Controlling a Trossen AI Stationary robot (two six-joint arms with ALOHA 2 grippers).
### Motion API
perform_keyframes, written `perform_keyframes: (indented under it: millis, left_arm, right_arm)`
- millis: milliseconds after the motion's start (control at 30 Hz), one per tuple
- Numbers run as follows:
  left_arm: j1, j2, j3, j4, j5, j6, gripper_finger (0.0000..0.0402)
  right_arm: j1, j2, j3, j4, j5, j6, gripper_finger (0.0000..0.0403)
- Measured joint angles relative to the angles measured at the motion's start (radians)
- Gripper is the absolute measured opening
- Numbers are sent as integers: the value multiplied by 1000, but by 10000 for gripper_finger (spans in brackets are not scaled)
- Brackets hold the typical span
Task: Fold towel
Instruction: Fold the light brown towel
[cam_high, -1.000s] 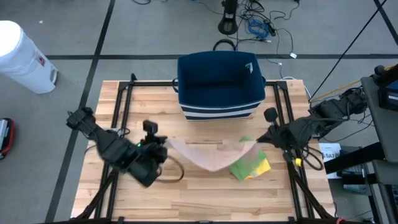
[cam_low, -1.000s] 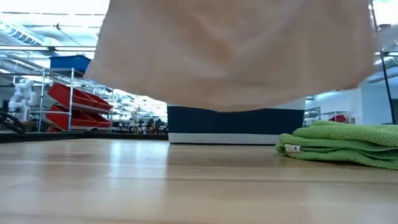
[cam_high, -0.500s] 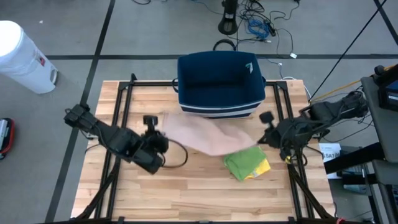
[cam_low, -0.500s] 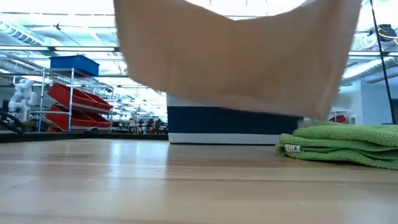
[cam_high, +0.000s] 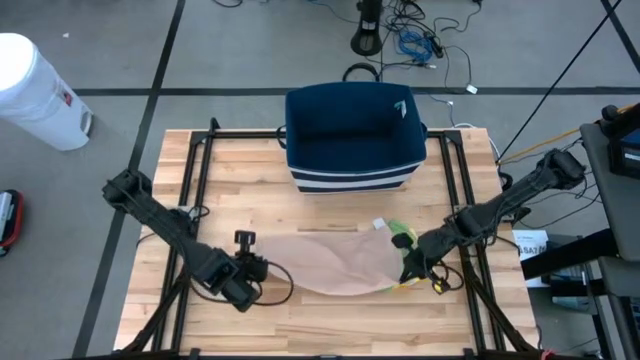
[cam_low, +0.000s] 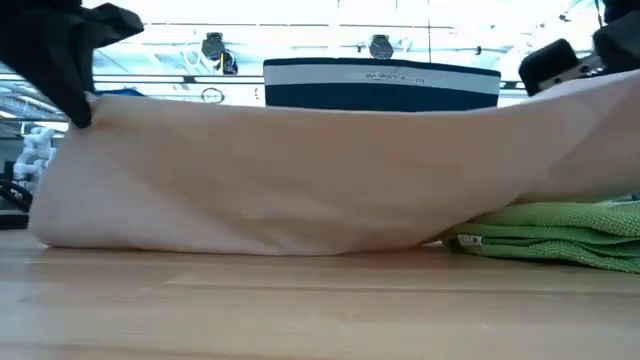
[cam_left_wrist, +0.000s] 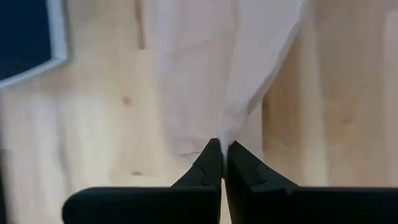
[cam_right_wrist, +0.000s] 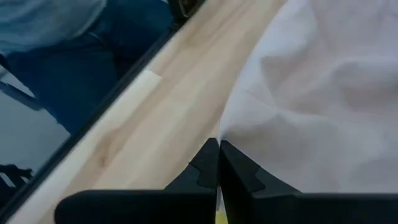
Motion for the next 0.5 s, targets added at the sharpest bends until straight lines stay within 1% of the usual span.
perform_keyframes:
  millis: [133,300,433,500]
  left_arm:
    - [-47,-1,-41,123,1,-32,1]
    - [-71,-1,-108,329,1,-4,1]
    - [-71,2,-180,448,21,-2,1]
    - [-71,2,-211,479,33,-22,1]
  right_arm:
    - [48,50,-22,109,5,51,0]
    - [67,147,-22,215,-1,77,0]
    - [70,233,-22,236,-6,112,0]
    - [70,273,-22,243,-28,148,0]
